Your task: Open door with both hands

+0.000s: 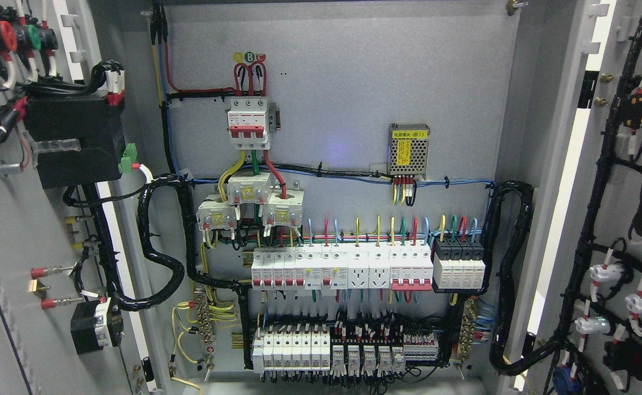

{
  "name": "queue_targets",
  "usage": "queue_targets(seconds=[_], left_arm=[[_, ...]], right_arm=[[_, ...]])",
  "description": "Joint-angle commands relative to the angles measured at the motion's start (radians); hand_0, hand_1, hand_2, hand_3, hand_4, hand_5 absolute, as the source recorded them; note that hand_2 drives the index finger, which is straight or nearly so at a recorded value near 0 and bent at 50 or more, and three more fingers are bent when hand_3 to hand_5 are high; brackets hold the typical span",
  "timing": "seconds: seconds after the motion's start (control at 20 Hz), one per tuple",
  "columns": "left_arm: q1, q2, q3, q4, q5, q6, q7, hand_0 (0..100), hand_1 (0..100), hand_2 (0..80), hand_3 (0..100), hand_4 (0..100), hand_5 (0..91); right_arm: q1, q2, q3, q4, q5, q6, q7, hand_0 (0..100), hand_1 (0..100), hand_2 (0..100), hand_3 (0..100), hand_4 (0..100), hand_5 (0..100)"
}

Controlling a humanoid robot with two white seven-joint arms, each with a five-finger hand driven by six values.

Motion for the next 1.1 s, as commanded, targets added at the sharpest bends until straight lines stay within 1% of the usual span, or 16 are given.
queue_targets(seconds=[0.0, 0.05, 0.2, 0.3, 0.4, 0.45, 0.6, 0.65, 0.75, 0.85, 0.9, 1.05], left_arm=[[0.0, 0.0, -0.005, -0.013, -0.001, -0.001, 0.0, 0, 0, 0.0, 0, 3, 0.0], [0.0, 0.0, -0.006, -0.018, -0.003, -0.004, 0.0, 0, 0, 0.0, 0, 3, 0.0], [0.005, -0.002, -0.008, -0.078, -0.012, -0.005, 0.0, 0, 0, 0.0, 0, 3, 0.0], [0.026, -0.008, -0.009, -0.174, -0.015, -0.005, 0.0, 0, 0, 0.0, 0, 3, 0.0], [0.067, -0.006, -0.026, -0.294, -0.035, -0.005, 0.0, 0, 0, 0.0, 0, 3, 0.0], [0.095, -0.003, -0.037, -0.353, -0.044, -0.005, 0.0, 0, 0, 0.0, 0, 3, 0.0], [0.181, 0.005, -0.063, -0.536, -0.073, -0.005, 0.0, 0, 0, 0.0, 0, 3, 0.0], [0.205, 0.008, -0.064, -0.597, -0.093, -0.005, 0.0, 0, 0, 0.0, 0, 3, 0.0], [0.253, 0.029, -0.068, -0.722, -0.123, -0.01, -0.002, 0, 0, 0.0, 0, 3, 0.0], [0.296, 0.057, -0.095, -0.832, -0.127, -0.051, -0.002, 0, 0, 0.0, 0, 3, 0.0], [0.307, 0.064, -0.097, -0.865, -0.133, -0.088, -0.002, 0, 0, 0.0, 0, 3, 0.0], [0.316, 0.074, -0.097, -0.892, -0.179, -0.232, -0.002, 0, 0, 0.0, 0, 3, 0.0]], right_arm=[[0.054, -0.053, -0.07, 0.018, 0.002, -0.05, -0.006, 0, 0, 0, 0, 0, 0], [0.066, -0.054, -0.072, 0.021, 0.002, -0.064, -0.012, 0, 0, 0, 0, 0, 0], [0.119, -0.055, -0.083, 0.026, 0.002, -0.119, -0.059, 0, 0, 0, 0, 0, 0], [0.159, -0.055, -0.113, 0.026, 0.002, -0.123, -0.093, 0, 0, 0, 0, 0, 0], [0.187, -0.057, -0.138, 0.022, 0.0, -0.128, -0.102, 0, 0, 0, 0, 0, 0], [0.196, -0.064, -0.15, 0.022, 0.002, -0.136, -0.11, 0, 0, 0, 0, 0, 0], [0.209, -0.104, -0.156, 0.005, 0.01, -0.189, -0.197, 0, 0, 0, 0, 0, 0], [0.221, -0.118, -0.158, -0.001, 0.029, -0.206, -0.208, 0, 0, 0, 0, 0, 0], [0.267, -0.142, -0.179, -0.003, 0.092, -0.244, -0.211, 0, 0, 0, 0, 0, 0], [0.313, -0.149, -0.207, -0.003, 0.128, -0.303, -0.211, 0, 0, 0, 0, 0, 0], [0.33, -0.149, -0.218, -0.003, 0.129, -0.324, -0.211, 0, 0, 0, 0, 0, 0], [0.374, -0.182, -0.231, -0.006, 0.132, -0.353, -0.21, 0, 0, 0, 0, 0, 0]])
